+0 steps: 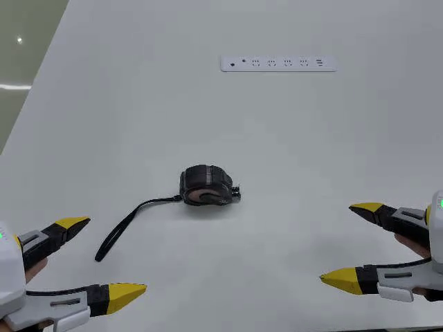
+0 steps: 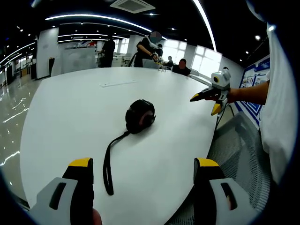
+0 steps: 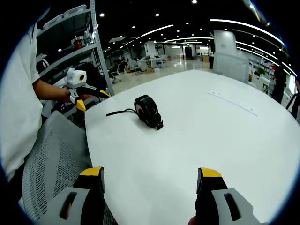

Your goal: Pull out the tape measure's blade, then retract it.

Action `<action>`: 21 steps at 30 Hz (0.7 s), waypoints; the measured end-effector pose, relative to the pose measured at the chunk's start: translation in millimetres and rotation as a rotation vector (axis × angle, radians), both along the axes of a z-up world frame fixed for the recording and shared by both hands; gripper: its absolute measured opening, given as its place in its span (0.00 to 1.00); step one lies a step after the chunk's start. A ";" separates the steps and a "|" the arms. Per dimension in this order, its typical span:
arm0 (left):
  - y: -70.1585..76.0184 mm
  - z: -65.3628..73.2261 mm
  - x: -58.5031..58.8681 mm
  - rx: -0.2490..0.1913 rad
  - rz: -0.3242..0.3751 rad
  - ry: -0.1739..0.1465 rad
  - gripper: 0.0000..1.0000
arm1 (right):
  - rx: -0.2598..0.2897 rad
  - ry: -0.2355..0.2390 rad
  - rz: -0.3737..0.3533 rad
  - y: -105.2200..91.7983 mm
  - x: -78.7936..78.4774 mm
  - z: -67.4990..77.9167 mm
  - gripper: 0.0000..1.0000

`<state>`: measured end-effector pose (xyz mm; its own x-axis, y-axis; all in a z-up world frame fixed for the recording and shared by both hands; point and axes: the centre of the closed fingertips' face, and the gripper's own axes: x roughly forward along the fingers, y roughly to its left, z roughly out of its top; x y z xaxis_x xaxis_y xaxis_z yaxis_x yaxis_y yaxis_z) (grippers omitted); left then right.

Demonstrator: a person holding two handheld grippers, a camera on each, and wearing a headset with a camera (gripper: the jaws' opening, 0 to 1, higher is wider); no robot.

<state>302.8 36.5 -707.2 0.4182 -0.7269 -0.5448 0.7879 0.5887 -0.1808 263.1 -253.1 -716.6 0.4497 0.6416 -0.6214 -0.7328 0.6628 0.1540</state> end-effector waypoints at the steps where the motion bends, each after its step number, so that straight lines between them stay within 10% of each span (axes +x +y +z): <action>1: 0.0 -0.2 0.3 0.002 -0.001 0.001 0.83 | -0.003 -0.002 -0.001 -0.4 0.1 0.1 0.79; 21: -39.2 -3.5 23.0 0.011 -0.155 -0.010 0.79 | -0.035 0.008 0.086 7.3 19.9 -7.4 0.79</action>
<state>325.7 -2.6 -710.7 0.3065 -0.7776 -0.5490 0.8714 0.4613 -0.1669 283.0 -245.8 -724.1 0.3886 0.6554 -0.6476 -0.7860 0.6026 0.1383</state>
